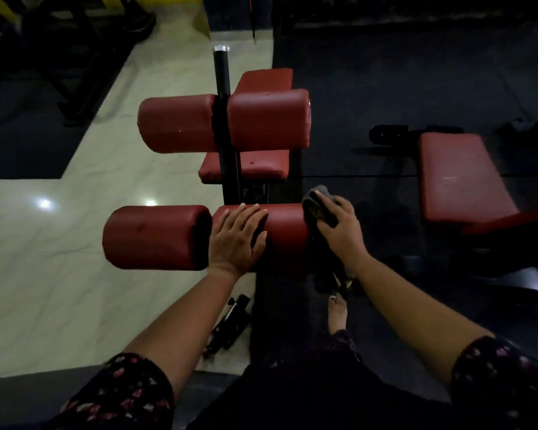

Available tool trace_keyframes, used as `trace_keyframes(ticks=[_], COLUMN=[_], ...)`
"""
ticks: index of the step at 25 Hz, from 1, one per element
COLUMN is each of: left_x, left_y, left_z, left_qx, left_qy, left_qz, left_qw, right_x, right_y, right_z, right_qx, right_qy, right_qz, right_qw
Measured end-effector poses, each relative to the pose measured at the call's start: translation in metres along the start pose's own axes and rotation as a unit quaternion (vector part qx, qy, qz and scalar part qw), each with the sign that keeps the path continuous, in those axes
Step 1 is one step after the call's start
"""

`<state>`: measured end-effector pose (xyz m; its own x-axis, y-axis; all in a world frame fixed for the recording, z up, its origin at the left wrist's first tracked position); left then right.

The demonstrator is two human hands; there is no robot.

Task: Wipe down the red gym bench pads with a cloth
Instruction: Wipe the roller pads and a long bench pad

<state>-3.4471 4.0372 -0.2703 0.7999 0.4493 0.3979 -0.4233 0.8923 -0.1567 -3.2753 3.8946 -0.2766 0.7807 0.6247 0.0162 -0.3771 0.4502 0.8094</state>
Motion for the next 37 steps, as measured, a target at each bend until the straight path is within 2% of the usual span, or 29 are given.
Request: trace_keyframes(ticks=[3, 7, 9, 11, 12, 13, 16, 18, 20, 24, 26, 28, 30, 32, 34, 37], left_x=[0.000, -0.001, 0.000, -0.001, -0.001, 0.000, -0.001, -0.001, -0.001, 0.000, -0.003, -0.001, 0.006, 0.006, -0.001, -0.020], left_y=[-0.001, -0.002, -0.003, -0.004, -0.005, -0.005, -0.005, -0.004, -0.004, -0.004, -0.004, -0.005, -0.003, 0.003, -0.008, -0.039], left_z=[0.000, 0.003, 0.004, 0.007, 0.008, 0.008, 0.007, 0.006, 0.006, 0.005, 0.003, 0.003, 0.009, 0.013, 0.007, -0.006], left_qx=[0.004, 0.008, 0.007, 0.008, 0.008, 0.008, 0.011, 0.013, 0.013, 0.011, 0.006, 0.005, -0.008, -0.039, -0.051, -0.062], left_qy=[-0.001, -0.019, -0.025, -0.034, -0.037, -0.038, -0.041, -0.046, -0.052, -0.060, -0.058, -0.043, -0.036, -0.055, -0.084, -0.141], left_qz=[-0.005, -0.006, -0.006, -0.009, -0.012, -0.014, -0.007, -0.009, -0.012, -0.015, -0.012, -0.007, 0.048, 0.183, 0.313, 0.467], left_qw=[1.000, 1.000, 1.000, 0.999, 0.999, 0.999, 0.999, 0.999, 0.999, 0.998, 0.998, 0.999, 0.998, 0.981, 0.945, 0.871], right_x=[0.011, -0.059, -0.102, -0.131, -0.133, -0.128, -0.083, -0.045, -0.012, 0.051, 0.074, 0.095, 0.104, 0.096, 0.085, 0.096], right_y=[-0.001, -0.014, -0.045, -0.074, -0.081, -0.079, -0.044, -0.027, -0.018, -0.005, -0.004, 0.010, 0.046, 0.088, 0.113, 0.090], right_z=[-0.004, -0.008, -0.026, -0.044, -0.045, -0.041, -0.017, -0.005, 0.001, -0.004, -0.012, -0.024, -0.049, -0.083, -0.109, -0.110], right_qx=[0.001, 0.030, 0.022, -0.029, -0.054, -0.053, 0.045, 0.057, 0.048, -0.041, -0.074, -0.126, -0.142, -0.141, -0.167, -0.157], right_qy=[0.018, -0.045, -0.007, 0.054, 0.057, 0.044, -0.027, -0.019, 0.038, 0.169, 0.262, 0.348, 0.417, 0.468, 0.482, 0.518], right_qz=[-0.006, 0.098, 0.078, 0.038, 0.030, 0.030, 0.069, 0.050, 0.021, 0.012, -0.015, 0.024, 0.105, 0.196, 0.261, 0.244], right_qw=[1.000, 0.994, 0.997, 0.997, 0.996, 0.997, 0.996, 0.997, 0.998, 0.985, 0.962, 0.929, 0.892, 0.850, 0.820, 0.805])
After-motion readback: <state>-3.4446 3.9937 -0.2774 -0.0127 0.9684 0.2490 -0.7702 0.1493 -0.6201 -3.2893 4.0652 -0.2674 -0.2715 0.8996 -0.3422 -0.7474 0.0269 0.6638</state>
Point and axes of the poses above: each hand's wrist, its own x-axis towards the middle knuckle, its own z-axis out of the back of the hand, y = z × x, the point moved 8 cm from there along x, towards the middle knuckle, and after that the axes turned 4 degrees about -y, right-handed, at the moved point
